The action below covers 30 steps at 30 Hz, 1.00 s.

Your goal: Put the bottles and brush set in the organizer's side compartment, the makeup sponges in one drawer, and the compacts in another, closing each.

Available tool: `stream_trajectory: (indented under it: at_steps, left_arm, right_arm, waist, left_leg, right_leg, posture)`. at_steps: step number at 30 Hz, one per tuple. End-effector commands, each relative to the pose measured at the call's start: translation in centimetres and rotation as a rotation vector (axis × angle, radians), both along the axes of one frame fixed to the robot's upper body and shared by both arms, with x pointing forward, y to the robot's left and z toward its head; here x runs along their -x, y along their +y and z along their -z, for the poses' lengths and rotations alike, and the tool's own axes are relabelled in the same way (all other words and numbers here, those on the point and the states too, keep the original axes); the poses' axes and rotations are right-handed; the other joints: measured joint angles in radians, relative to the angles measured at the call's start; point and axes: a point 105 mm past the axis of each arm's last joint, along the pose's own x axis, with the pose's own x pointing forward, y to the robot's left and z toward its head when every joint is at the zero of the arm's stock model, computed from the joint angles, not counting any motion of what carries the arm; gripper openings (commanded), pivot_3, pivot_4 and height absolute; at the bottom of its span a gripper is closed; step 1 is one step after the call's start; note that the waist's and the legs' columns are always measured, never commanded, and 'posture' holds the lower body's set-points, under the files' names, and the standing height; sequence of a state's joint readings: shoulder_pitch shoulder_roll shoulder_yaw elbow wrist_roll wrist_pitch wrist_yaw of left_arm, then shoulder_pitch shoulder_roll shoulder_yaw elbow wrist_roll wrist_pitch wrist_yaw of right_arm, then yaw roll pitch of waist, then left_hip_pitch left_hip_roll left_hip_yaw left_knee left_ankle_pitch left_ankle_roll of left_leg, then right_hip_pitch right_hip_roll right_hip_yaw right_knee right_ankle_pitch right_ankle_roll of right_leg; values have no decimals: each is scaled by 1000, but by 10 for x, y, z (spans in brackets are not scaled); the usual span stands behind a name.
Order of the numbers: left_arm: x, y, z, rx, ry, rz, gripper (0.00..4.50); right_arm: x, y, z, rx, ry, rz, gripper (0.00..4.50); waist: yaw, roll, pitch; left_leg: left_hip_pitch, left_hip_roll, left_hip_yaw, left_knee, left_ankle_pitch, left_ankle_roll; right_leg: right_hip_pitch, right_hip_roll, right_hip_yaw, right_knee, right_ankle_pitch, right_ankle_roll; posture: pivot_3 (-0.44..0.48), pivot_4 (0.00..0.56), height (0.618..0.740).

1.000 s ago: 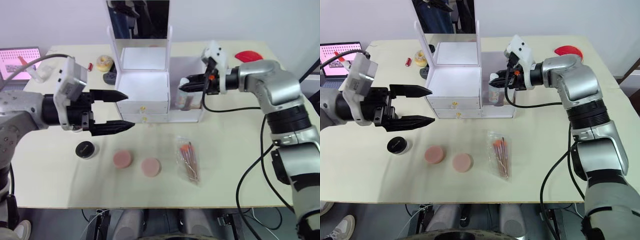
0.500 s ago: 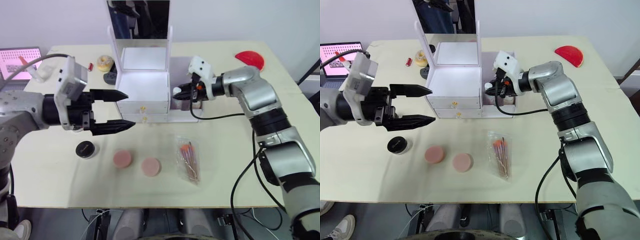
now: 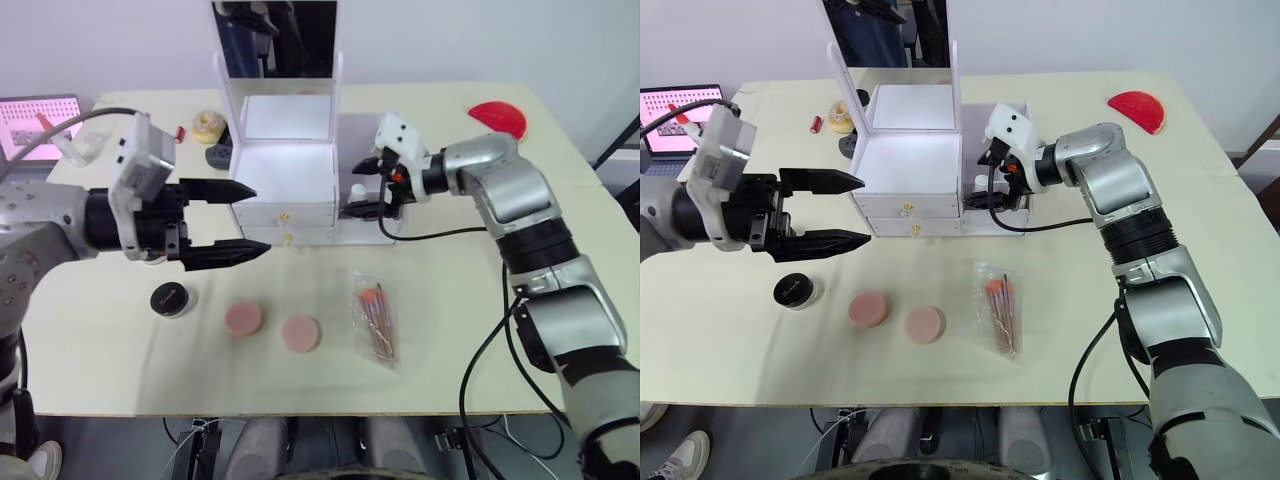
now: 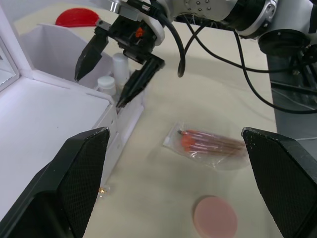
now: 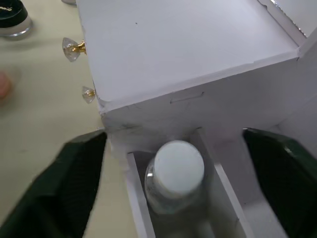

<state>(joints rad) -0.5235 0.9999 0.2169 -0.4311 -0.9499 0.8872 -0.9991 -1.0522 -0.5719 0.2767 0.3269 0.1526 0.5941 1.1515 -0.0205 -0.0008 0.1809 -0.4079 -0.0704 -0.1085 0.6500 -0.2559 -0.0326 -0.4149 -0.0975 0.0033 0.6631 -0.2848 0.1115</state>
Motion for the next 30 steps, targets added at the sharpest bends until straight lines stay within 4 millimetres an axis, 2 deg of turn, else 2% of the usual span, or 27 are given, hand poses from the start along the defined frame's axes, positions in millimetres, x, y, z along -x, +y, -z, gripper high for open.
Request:
stream_trajectory:
  at_steps: [1, 6, 10, 13, 15, 17, 20, 24, 28, 30]
  left_arm:
    - [0, -1, -9, -1, -38, 1, 4500]
    - [-6, 6, -6, 15, -18, -27, 4500]
    - [-18, 43, 13, -24, 25, -160, 4500]
    - [-26, 84, 28, -49, 38, -307, 4500]
    - [-30, 115, 38, -67, 37, -413, 4500]
    - [-33, 152, 46, -75, 32, -541, 4500]
    - [-32, 195, 58, -107, 22, -680, 4500]
    - [-18, 254, 83, -131, 37, -881, 4500]
    - [-6, 288, 98, -136, 41, -1013, 4500]
    - [-1, 301, 103, -138, 40, -1073, 4500]
  right_arm:
    - [13, 1, -33, -48, -76, -42, 4458]
    - [31, -7, -60, -84, -116, -44, 4458]
    - [58, -40, -88, -176, -136, 7, 4458]
    - [86, -72, -86, -198, -129, 46, 4458]
    - [108, -95, -74, -212, -93, 82, 4458]
    - [125, -125, -53, -205, -62, 199, 4458]
    - [148, -161, -27, -220, -41, 371, 4458]
    - [184, -229, 10, -297, -9, 715, 4458]
    - [212, -262, 40, -214, 16, 868, 4458]
    - [220, -271, 46, -211, 16, 907, 4458]
  waist:
    - [1, 0, 0]
    - [3, 0, 0]
    - [4, 0, 0]
    - [9, 0, 0]
    - [11, 0, 0]
    - [11, 0, 0]
    - [13, 0, 0]
    - [12, -1, -1]
    - [8, -1, -1]
    - [9, -2, -1]
  left_leg:
    - [0, 0, 0, 0, 0, 0]
    - [0, 0, 0, 0, 0, 0]
    - [-1, 0, 0, -1, 0, 0]
    - [-1, 0, 0, -2, -2, 3]
    - [0, 0, 0, -2, -3, 6]
    - [0, 0, 0, -2, -4, 7]
    - [1, 0, 1, -2, -4, 7]
    - [4, 0, 1, -3, -5, 8]
    - [6, 0, 2, -4, -5, 8]
    - [9, 0, 2, -4, -5, 8]
  right_leg:
    - [0, 0, 0, 0, 0, 0]
    - [0, 0, 0, 0, 0, 0]
    - [-1, 0, 0, 0, 0, 0]
    - [0, 0, 0, -1, 0, 0]
    - [0, 0, 0, -2, 0, 0]
    - [1, -1, 0, -3, 0, 0]
    - [2, -1, 0, -3, 0, 0]
    - [6, -1, 0, -4, 0, 0]
    - [7, -3, 0, -5, 0, 0]
    - [10, -4, 0, -5, 0, 0]
  posture:
    - [0, 150, 740]
    - [0, 150, 740]
    - [0, 150, 740]
    - [0, 150, 740]
    - [0, 150, 740]
    - [0, 150, 740]
    - [0, 150, 740]
    - [0, 150, 740]
    - [0, 150, 740]
    - [0, 150, 740]
